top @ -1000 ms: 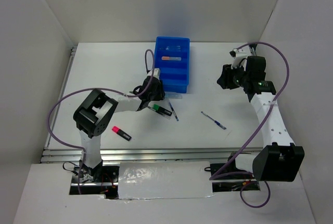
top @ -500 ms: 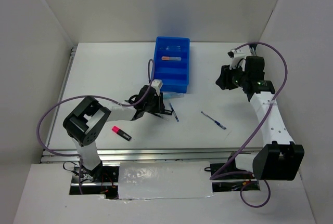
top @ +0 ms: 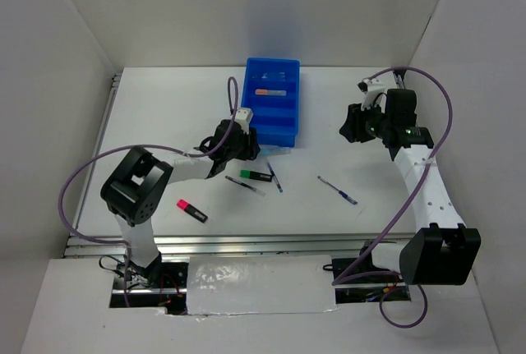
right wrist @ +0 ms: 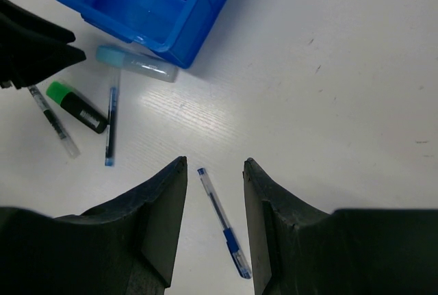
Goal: Sort the stationery into containers
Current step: Grab a piece of stationery with the left arm, then place the stationery into the container
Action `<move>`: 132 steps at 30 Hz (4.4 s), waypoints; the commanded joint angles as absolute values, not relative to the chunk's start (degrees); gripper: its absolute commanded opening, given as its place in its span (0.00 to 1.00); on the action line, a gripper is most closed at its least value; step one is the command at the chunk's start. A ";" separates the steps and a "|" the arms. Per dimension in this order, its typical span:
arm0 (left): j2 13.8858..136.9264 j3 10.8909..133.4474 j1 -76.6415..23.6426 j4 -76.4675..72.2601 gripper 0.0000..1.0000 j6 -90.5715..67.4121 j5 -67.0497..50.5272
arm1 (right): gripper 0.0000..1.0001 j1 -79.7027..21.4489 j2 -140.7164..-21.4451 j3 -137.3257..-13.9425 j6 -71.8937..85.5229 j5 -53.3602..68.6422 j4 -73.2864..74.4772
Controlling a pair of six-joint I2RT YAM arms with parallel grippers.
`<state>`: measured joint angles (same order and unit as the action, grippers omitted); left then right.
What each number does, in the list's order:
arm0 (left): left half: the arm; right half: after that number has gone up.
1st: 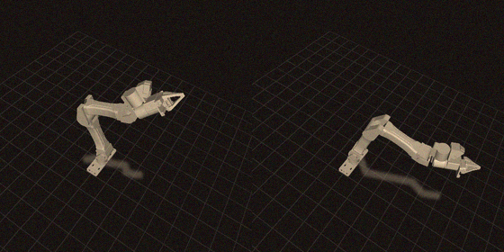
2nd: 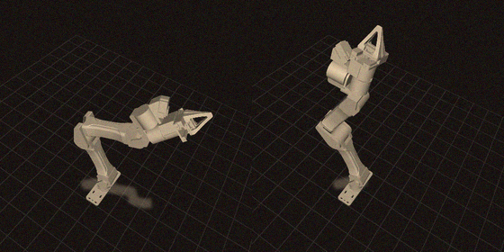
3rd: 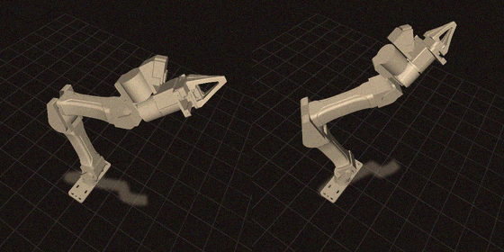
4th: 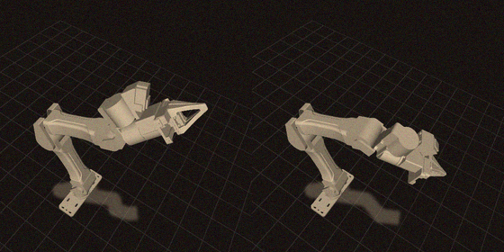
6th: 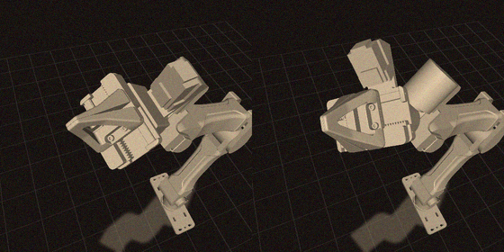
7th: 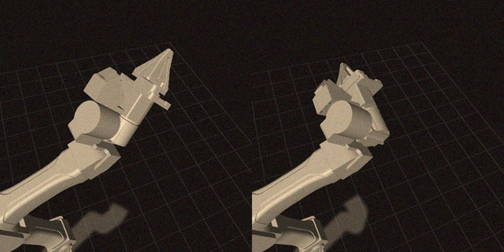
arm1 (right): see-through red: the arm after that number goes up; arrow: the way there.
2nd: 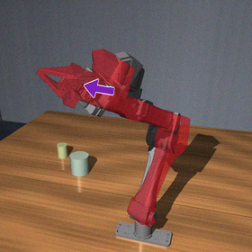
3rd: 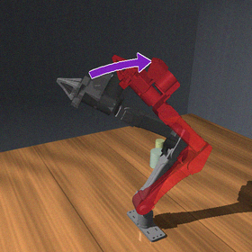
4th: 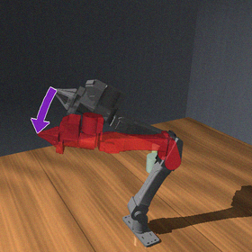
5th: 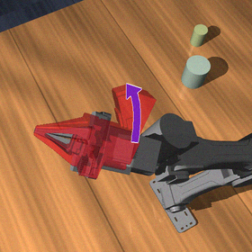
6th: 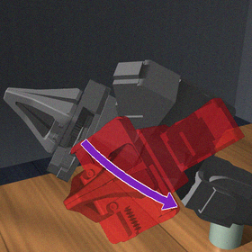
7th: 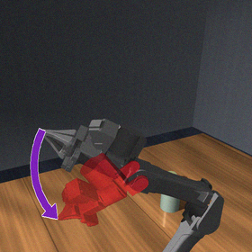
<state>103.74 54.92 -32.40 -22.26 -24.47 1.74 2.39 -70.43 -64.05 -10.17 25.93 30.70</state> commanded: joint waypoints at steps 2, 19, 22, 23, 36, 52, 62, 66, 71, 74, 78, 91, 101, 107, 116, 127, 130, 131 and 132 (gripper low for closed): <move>108.10 61.34 -31.99 -23.91 0.51 -26.54 2.55 | 0.46 2.02 -69.26 -63.28 -10.90 26.28 30.85; 114.88 65.57 -34.89 -21.10 0.48 -27.86 4.04 | 0.46 3.25 -68.38 -61.88 -10.99 26.28 30.32; 114.26 64.34 -35.51 -20.22 0.47 -29.44 3.34 | 0.46 3.34 -68.03 -61.52 -10.90 26.28 30.32; 113.91 63.55 -35.94 -19.95 0.47 -29.97 2.99 | 0.46 3.43 -67.85 -61.44 -10.90 26.28 30.32; 104.50 61.41 -36.12 -17.94 0.72 -22.77 -2.80 | 0.46 3.16 -68.11 -61.17 -10.81 27.42 29.88; 112.84 76.29 -39.64 -0.36 0.63 -12.83 -7.30 | 0.47 3.60 -67.59 -60.29 -10.90 27.07 29.18; 116.63 78.05 -40.43 3.95 0.72 -12.22 -2.37 | 0.47 4.13 -67.94 -60.03 -10.90 26.98 29.09; 118.12 78.22 -41.13 4.48 0.66 -11.16 -0.97 | 0.47 4.22 -68.29 -60.38 -10.90 27.16 28.92; 119.62 79.27 -41.22 4.83 0.61 -9.85 -0.35 | 0.47 4.31 -68.29 -60.12 -10.81 27.25 28.83; 120.93 81.12 -41.22 5.62 0.55 -8.53 -0.26 | 0.47 4.31 -68.20 -59.94 -10.64 27.33 28.65; 122.69 84.01 -41.40 7.03 0.38 -5.90 -0.52 | 0.47 4.22 -68.20 -59.94 -10.81 27.42 28.74; 101.97 74.36 -40.17 5.54 0.07 16.77 -20.61 | 0.47 3.34 -69.78 -60.91 -10.46 28.56 28.04; 97.90 86.71 -27.08 10.10 0.04 36.88 -30.50 | 0.47 2.37 -71.10 -61.61 -10.02 29.18 26.81; 113.53 105.59 -22.06 14.05 0.04 48.83 -31.19 | 0.47 2.20 -72.07 -62.23 -9.76 28.92 25.84; 127.70 115.58 -20.83 1.20 0.03 54.23 -31.03 | 0.47 2.55 -72.07 -61.26 -9.14 28.65 24.35; 138.42 122.78 -21.09 -10.99 0.01 52.37 -30.05 | 0.47 3.34 -71.54 -59.68 -9.23 28.65 23.82; 139.30 122.70 -21.53 -10.19 0.01 53.17 -31.29 | 0.47 4.04 -71.63 -59.59 -9.14 28.56 23.82; 139.74 122.87 -21.71 -9.93 0.01 53.43 -31.38 | 0.47 4.22 -71.72 -59.68 -9.14 28.65 23.82; 139.92 122.87 -21.80 -9.93 0.02 53.70 -31.46 | 0.47 4.57 -71.72 -59.59 -8.97 28.74 23.82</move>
